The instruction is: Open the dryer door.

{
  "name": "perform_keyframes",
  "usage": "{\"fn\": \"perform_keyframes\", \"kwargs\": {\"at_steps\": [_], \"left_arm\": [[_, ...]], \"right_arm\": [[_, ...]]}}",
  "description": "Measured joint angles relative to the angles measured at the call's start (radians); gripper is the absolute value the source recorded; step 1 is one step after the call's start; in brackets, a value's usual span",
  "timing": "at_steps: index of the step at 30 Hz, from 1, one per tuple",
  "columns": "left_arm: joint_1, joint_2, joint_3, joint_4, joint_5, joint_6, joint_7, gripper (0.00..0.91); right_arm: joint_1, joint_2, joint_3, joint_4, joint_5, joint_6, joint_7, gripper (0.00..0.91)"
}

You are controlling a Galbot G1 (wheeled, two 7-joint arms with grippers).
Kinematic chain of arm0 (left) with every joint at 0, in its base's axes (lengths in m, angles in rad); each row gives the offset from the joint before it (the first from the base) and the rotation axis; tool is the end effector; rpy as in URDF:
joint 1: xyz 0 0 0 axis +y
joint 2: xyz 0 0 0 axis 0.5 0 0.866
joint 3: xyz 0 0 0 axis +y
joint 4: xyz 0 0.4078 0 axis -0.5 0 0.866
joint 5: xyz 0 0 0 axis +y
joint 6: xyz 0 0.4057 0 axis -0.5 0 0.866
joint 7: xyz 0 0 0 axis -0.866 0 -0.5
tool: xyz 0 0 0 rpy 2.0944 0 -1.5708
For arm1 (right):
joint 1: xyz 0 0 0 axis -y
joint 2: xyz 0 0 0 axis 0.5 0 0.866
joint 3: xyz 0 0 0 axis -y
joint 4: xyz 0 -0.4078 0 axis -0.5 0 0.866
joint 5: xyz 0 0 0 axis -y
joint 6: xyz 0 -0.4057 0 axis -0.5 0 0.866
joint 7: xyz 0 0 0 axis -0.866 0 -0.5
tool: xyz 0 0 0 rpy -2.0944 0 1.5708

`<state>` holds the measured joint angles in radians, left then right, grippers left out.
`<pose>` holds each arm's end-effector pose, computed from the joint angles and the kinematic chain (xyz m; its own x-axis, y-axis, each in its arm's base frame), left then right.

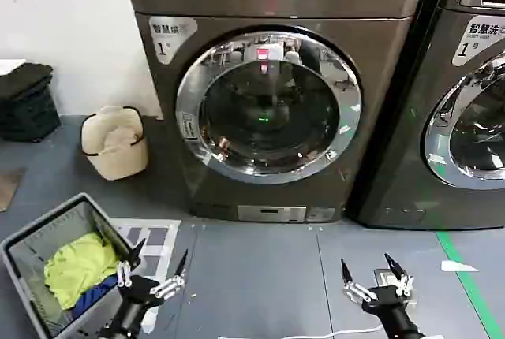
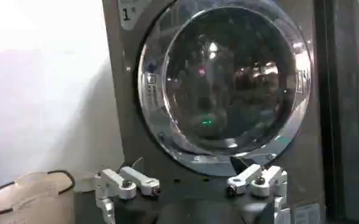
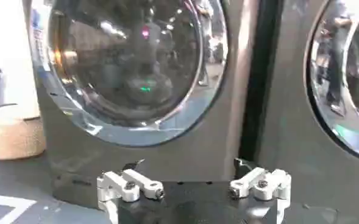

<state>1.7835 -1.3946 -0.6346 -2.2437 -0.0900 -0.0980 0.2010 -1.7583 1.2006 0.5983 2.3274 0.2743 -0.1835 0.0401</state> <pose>0.1353 0.0618 -0.3202 -0.9724 0.2327 -0.0175 0.2290 0.9659 0.1207 0.1494 -0.0673 -0.2773 -0.9772 -0.1464 0.1539 -0.1571 0.9858 -0.0599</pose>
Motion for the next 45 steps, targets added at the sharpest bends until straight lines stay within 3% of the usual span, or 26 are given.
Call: {"fn": "perform_keyframes", "kwargs": {"at_steps": [29, 45], "left_arm": [[0.003, -0.021, 0.021, -0.002, 0.036, 0.007, 0.001, 0.907], [0.001, -0.038, 0.016, -0.002, 0.041, 0.007, 0.001, 0.907]], "right_arm": [[0.516, -0.286, -0.273, -0.174, 0.181, -0.052, 0.045, 0.907], [0.82, -0.295, -0.491, -0.281, 0.229, -0.056, 0.059, 0.907]]}}
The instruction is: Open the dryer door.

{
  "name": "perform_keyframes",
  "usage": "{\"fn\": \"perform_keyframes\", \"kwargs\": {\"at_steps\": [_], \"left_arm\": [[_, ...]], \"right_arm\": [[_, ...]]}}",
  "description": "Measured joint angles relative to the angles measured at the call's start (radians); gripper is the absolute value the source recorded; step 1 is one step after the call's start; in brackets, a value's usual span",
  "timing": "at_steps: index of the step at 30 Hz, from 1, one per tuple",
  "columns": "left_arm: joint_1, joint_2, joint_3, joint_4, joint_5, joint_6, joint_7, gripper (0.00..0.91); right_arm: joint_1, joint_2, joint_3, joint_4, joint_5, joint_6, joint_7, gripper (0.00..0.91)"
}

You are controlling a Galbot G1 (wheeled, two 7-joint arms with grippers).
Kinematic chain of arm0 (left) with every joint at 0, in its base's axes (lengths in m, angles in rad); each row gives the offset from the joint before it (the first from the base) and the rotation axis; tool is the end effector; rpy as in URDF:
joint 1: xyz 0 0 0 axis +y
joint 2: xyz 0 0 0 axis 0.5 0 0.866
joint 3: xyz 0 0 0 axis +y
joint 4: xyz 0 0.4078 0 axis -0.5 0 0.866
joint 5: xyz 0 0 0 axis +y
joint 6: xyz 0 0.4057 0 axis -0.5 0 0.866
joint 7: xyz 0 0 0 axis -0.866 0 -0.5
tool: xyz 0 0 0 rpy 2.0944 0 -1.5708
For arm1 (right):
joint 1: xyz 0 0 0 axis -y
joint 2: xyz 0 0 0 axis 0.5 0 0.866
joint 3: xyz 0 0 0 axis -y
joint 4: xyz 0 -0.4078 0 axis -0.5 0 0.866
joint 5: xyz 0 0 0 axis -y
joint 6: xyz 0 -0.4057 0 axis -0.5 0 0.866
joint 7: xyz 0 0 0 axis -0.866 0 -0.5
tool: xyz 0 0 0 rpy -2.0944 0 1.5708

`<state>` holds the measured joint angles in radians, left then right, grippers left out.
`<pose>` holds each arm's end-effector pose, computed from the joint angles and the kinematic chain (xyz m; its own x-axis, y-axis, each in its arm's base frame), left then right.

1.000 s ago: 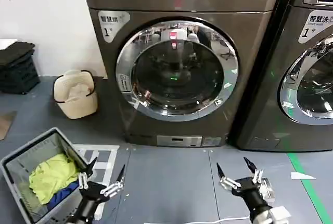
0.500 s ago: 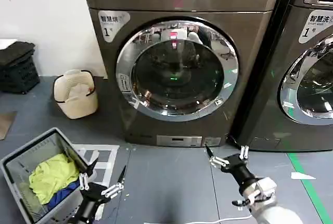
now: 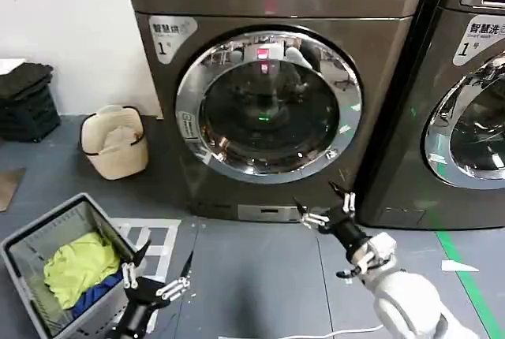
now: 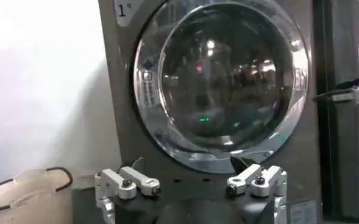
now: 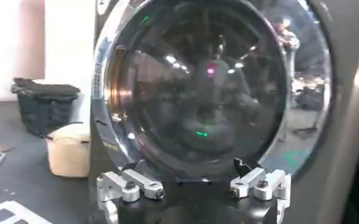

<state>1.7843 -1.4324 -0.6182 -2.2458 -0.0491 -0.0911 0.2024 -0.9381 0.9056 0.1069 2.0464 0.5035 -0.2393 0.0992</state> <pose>0.1335 0.0509 -0.3220 -0.9748 0.2229 -0.0097 0.2201 0.9679 0.1211 0.3567 -0.0222 -0.2273 -0.8859 -0.4639 -0.0078 -0.4566 0.8748 -0.1617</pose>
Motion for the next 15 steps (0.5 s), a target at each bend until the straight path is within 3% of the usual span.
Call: {"fn": "perform_keyframes", "kwargs": {"at_steps": [15], "left_arm": [[0.004, 0.0, -0.007, -0.003, -0.001, 0.0, 0.0, 0.907]], "right_arm": [[0.169, 0.057, -0.143, -0.089, -0.006, -0.012, 0.043, 0.907]]}}
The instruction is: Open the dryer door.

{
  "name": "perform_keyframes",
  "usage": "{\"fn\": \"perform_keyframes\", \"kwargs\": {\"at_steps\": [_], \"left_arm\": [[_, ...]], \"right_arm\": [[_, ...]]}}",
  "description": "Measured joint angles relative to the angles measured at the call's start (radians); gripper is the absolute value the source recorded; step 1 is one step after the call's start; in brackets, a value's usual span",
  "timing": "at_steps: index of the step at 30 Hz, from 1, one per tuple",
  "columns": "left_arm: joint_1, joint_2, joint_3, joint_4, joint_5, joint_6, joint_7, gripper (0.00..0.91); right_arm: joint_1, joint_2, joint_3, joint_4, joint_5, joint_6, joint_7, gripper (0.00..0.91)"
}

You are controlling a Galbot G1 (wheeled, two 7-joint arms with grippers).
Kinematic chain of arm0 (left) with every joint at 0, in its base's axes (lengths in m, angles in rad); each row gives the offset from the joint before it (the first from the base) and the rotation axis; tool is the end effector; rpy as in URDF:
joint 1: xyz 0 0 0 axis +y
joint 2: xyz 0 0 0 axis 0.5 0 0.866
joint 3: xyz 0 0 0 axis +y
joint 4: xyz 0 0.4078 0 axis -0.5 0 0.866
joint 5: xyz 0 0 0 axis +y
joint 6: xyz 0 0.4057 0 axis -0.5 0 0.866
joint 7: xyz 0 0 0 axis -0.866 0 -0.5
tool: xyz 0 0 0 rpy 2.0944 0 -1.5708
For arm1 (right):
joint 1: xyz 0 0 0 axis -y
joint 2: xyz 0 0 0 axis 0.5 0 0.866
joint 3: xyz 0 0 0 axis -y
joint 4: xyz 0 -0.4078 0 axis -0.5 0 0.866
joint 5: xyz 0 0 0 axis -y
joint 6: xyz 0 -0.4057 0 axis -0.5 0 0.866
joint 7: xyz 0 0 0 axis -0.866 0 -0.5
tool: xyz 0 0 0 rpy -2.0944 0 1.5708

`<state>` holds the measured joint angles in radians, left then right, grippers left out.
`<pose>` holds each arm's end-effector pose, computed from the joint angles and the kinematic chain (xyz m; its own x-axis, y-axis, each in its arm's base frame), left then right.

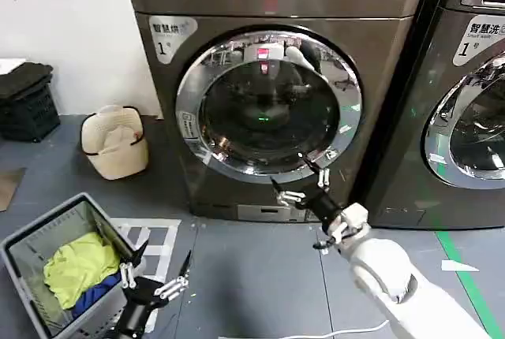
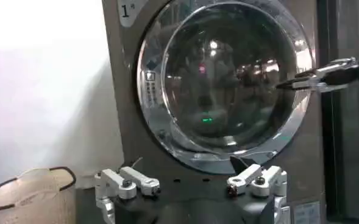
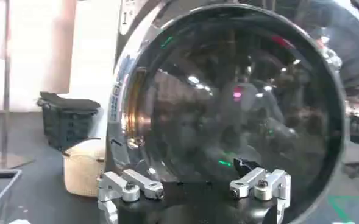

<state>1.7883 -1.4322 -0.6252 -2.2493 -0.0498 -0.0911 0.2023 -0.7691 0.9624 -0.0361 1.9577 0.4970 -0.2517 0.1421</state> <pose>0.1324 0.0529 -0.3208 -0.9758 0.2185 -0.0092 0.2157 0.9684 0.1251 0.3948 0.0181 -0.2232 -0.8742 -0.4850 -0.0231 -0.4739 0.8626 -0.1770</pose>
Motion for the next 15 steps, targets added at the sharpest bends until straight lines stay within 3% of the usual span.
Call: {"fn": "perform_keyframes", "kwargs": {"at_steps": [15], "left_arm": [[-0.004, -0.004, -0.001, 0.0, 0.001, 0.001, 0.0, 0.907]], "right_arm": [[0.122, 0.062, -0.1, -0.082, -0.003, -0.01, 0.02, 0.907]]}}
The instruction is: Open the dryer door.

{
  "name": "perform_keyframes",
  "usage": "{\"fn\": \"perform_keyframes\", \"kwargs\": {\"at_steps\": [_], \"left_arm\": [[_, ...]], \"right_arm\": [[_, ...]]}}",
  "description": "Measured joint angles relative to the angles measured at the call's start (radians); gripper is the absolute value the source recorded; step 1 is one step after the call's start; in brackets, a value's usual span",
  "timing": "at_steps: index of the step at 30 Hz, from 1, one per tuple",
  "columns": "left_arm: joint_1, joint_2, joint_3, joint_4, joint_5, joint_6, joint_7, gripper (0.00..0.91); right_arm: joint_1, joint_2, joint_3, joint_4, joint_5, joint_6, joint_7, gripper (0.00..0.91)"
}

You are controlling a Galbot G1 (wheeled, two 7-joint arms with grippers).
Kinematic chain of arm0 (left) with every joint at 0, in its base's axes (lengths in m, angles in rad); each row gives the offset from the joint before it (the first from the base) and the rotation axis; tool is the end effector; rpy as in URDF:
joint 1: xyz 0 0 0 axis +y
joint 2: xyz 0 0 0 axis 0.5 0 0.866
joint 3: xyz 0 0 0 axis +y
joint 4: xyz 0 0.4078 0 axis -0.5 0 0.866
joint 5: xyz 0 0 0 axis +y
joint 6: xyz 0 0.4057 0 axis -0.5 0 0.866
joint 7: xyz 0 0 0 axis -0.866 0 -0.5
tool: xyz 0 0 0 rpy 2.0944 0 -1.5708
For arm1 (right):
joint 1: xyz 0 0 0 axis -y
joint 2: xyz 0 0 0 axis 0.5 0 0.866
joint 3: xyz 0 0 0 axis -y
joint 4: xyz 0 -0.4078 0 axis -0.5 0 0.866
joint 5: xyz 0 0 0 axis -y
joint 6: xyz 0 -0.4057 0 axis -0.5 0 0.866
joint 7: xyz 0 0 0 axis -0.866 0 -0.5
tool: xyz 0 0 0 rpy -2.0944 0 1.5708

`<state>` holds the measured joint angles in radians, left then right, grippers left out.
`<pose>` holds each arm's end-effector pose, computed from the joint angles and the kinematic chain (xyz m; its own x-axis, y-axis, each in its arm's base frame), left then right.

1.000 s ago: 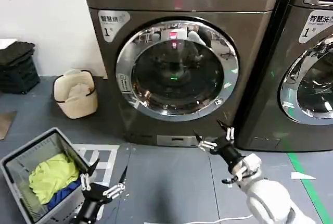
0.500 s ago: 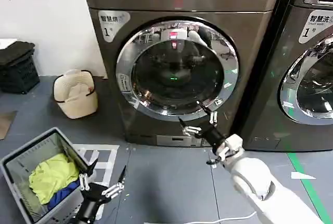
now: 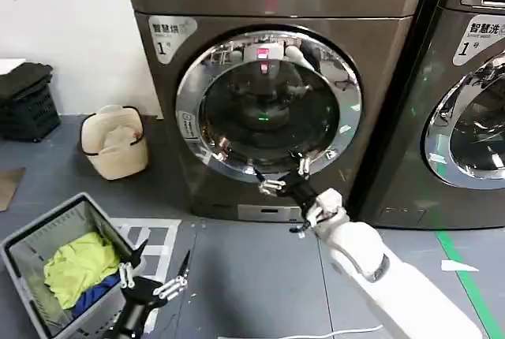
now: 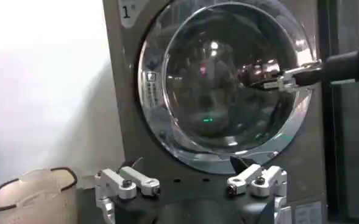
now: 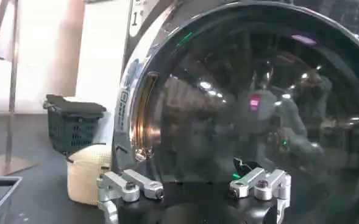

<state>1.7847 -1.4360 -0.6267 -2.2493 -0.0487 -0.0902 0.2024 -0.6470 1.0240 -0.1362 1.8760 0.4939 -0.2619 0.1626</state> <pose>0.1334 0.0528 -0.3204 -0.9765 0.2150 -0.0122 0.2118 0.9693 0.1251 0.4248 0.0539 -0.2194 -0.8608 -0.5083 -0.0265 -0.4951 0.8483 -0.1879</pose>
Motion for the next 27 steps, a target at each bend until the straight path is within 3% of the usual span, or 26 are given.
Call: {"fn": "perform_keyframes", "kwargs": {"at_steps": [27], "left_arm": [[-0.006, -0.001, -0.004, 0.006, -0.005, 0.0, 0.0, 0.907]], "right_arm": [[0.181, 0.088, -0.133, -0.155, 0.006, -0.018, 0.009, 0.907]]}}
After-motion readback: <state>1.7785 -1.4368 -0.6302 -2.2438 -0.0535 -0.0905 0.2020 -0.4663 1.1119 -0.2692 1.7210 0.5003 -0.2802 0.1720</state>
